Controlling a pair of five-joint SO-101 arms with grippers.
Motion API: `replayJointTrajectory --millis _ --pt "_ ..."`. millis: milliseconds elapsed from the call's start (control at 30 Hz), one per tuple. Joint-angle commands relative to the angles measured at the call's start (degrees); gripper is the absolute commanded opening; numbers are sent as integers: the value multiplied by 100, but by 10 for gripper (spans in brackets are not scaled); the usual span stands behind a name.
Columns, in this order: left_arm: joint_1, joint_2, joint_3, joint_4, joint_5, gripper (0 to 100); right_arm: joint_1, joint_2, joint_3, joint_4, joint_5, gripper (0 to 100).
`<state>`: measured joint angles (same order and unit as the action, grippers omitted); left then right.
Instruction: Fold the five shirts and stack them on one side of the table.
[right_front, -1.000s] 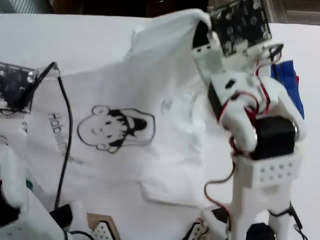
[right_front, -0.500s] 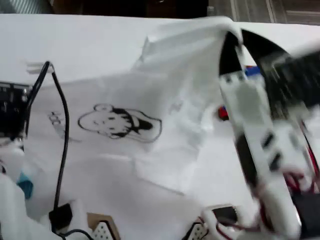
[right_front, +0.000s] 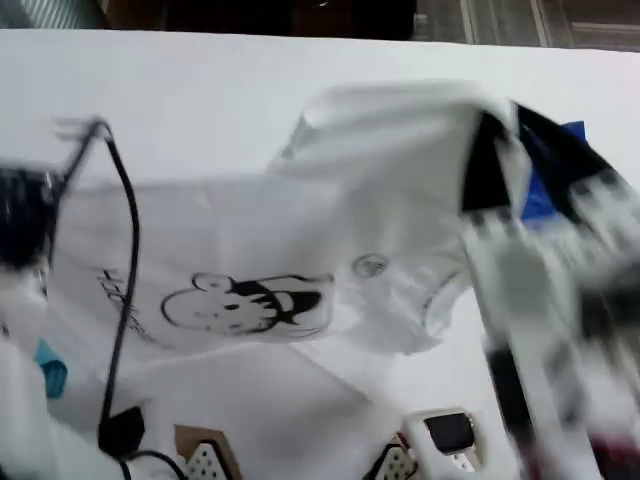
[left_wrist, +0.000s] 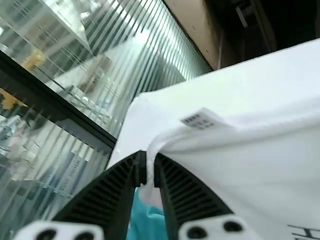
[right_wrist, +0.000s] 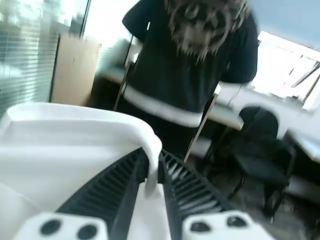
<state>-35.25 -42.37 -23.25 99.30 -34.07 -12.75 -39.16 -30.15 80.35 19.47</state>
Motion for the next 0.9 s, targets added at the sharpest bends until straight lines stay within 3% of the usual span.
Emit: replayJointTrajectory --millis 0,500,633,867 --pt "-26 633 286 -492 0 25 -110 963 193 -374 -35 19" --pt "1134 3552 330 -2101 -114 25 -171 3987 185 -2105 0 19" --pt "1152 4053 330 -2145 -369 25 -57 4356 185 -2501 0 19" --pt "1134 4703 110 -2189 -378 25 -4 4857 185 -2325 0 19"
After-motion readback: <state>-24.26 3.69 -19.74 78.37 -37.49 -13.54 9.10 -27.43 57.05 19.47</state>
